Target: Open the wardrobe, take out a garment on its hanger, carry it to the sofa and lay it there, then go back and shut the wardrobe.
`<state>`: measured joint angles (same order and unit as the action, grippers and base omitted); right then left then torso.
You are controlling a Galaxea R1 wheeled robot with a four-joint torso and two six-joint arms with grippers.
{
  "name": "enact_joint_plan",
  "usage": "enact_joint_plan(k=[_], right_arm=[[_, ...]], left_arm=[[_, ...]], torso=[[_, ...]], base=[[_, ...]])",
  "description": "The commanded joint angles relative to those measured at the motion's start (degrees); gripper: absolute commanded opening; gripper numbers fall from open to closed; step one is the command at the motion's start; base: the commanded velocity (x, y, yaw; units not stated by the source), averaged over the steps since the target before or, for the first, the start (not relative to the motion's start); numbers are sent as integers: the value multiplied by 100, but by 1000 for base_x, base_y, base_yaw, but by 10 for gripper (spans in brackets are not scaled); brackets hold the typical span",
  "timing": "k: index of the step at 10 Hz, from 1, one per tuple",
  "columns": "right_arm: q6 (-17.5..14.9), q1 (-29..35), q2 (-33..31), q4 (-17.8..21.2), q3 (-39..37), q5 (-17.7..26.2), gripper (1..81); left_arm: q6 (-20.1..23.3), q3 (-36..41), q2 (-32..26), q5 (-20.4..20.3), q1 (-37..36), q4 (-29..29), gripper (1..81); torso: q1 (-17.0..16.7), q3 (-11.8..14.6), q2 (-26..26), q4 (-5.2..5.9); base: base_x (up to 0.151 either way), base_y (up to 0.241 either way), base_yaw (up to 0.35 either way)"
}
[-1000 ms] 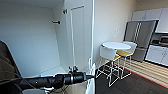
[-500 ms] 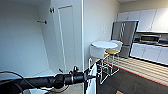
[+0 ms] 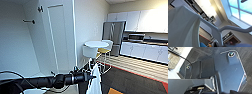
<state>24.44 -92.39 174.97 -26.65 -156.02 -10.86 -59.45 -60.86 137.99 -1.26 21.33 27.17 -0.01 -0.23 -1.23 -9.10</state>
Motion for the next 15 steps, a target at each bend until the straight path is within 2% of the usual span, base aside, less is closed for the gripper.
enact_joint_plan(k=[1, 15], right_arm=[[-18, 234, 5, 28, 20, 207, 811], [-18, 251, 23, 28, 2, 269, 811]], left_arm=[[65, 205, 10, -244, -916, 148, 10], [74, 337, 19, -226, -916, 218, 10]], torso=[[1, 0, 0, 0], [1, 0, 0, 0]], base=[[0, 0, -237], [0, 0, -234]])
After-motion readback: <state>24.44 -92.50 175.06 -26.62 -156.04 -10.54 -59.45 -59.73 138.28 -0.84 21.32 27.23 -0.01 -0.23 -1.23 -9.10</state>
